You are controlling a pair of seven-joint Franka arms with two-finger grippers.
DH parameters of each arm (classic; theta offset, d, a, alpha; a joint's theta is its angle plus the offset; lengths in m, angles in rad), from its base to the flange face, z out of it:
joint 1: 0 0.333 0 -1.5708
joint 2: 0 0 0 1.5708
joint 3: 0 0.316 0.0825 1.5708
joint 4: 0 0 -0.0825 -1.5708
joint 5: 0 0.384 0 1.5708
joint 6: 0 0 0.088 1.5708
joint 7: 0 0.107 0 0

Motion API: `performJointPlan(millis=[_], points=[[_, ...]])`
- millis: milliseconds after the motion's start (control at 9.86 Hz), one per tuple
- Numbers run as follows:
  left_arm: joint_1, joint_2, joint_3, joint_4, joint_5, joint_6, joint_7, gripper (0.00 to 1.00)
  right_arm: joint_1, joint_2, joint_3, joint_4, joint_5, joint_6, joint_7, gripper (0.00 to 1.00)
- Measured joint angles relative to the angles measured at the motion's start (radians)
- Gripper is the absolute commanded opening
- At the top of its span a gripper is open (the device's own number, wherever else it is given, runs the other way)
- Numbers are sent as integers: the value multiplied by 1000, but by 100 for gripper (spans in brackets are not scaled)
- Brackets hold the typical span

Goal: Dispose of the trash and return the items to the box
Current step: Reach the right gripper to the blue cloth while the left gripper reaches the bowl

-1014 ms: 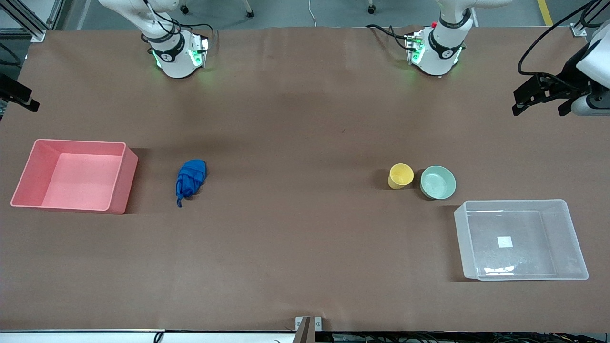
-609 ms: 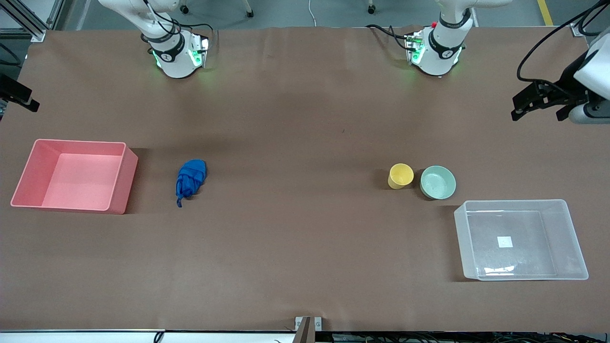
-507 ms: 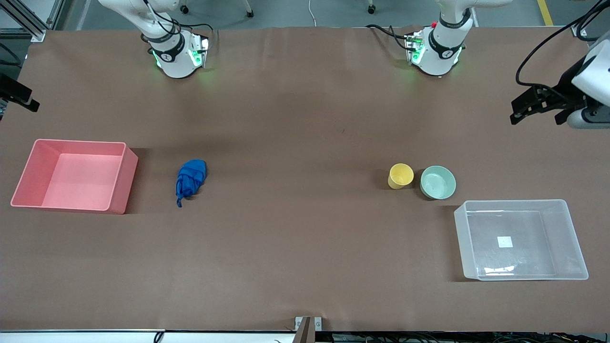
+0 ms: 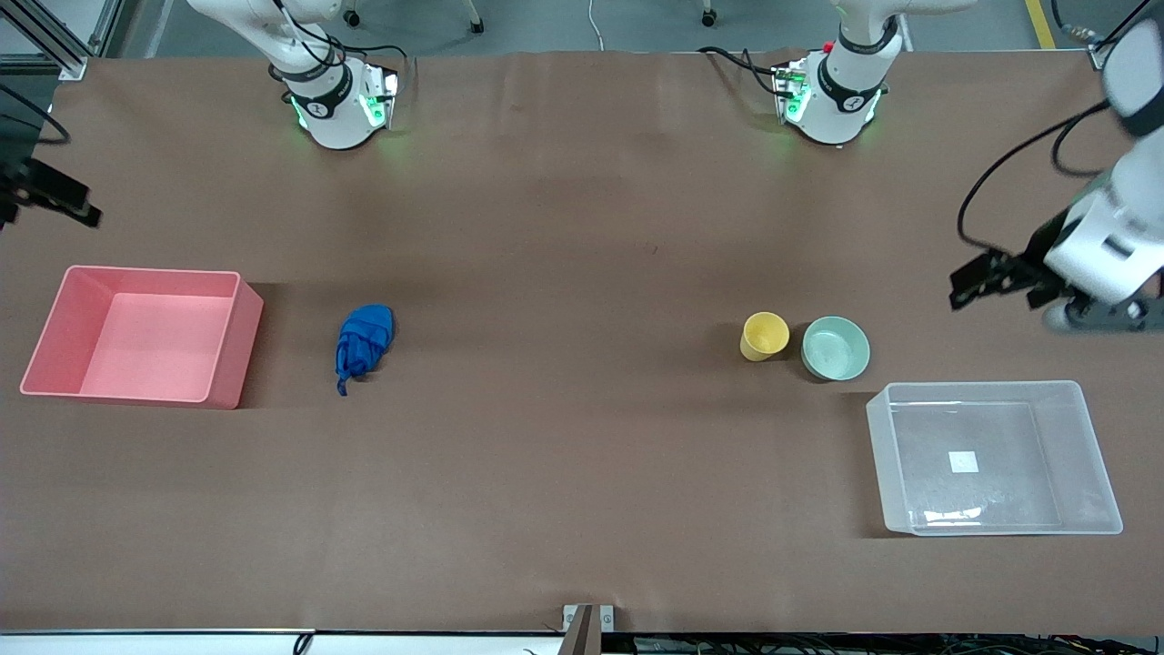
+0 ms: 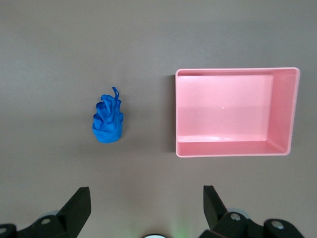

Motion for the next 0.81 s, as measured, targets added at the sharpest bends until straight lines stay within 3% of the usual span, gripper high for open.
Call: performJointPlan(millis=[304,507,812], points=[[9,68,0,-241,0,303,2,99,35,96,75,-235,-1,324,93,100],[10,96,-1,-371,0,431,2,98,77,141,104,-399,-16,530,116,100],[11,161,-3,-446,0,525,2,98,124,225,109,-579,-51,815,154,100]])
